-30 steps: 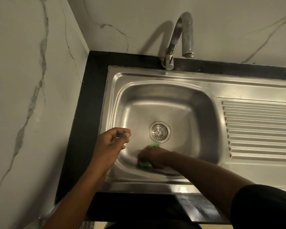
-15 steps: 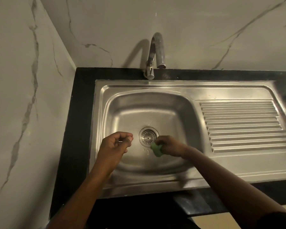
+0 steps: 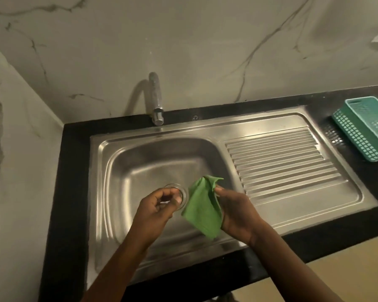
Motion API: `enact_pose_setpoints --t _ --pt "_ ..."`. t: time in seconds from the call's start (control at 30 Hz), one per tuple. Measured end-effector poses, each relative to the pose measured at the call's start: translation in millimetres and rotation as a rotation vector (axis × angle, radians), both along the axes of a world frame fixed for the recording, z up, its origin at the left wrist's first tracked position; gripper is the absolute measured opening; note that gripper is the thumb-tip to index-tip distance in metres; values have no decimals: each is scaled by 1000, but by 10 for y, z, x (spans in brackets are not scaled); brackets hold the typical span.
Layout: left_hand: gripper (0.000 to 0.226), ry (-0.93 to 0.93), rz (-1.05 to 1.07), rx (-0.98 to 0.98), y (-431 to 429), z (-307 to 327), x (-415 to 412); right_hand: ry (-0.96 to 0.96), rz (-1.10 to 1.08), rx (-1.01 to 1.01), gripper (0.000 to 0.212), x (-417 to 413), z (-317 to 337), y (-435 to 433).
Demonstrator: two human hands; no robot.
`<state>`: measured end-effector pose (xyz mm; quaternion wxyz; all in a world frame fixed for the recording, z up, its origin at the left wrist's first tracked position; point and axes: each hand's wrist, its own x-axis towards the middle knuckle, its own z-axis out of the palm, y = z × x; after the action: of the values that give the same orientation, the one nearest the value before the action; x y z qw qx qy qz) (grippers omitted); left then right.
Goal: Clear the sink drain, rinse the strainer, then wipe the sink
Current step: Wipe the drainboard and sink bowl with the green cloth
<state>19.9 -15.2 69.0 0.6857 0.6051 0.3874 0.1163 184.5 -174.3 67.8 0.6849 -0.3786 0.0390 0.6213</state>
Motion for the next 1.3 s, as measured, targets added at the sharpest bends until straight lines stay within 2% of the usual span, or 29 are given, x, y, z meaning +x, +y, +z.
enact_pose_setpoints --t 0.1,0.23,0.43,0.6,0.77,0.97,1.3 --pt "15 12 -54 18 -303 72 191 -52 -1 -27 55 -28 110 -323" --pt "14 11 -147 63 -795 144 427 -258 -94 -155 35 38 212 -865" --pt "13 -12 -228 69 -1728 252 830 -302 -251 -263 36 304 393 -2032" --pt "13 -68 -264 114 -2522 405 1265 -373 -350 -265 32 607 612 -2983" --pt "15 -120 -330 139 -3141 596 1699 -450 -457 -320 29 965 777 -3659" --pt "14 -151 -407 174 -3613 770 2255 -499 -558 -401 31 1441 880 -4138" --pt "13 -167 -410 152 -3982 783 3344 -591 -560 -407 30 2623 1076 -4492"
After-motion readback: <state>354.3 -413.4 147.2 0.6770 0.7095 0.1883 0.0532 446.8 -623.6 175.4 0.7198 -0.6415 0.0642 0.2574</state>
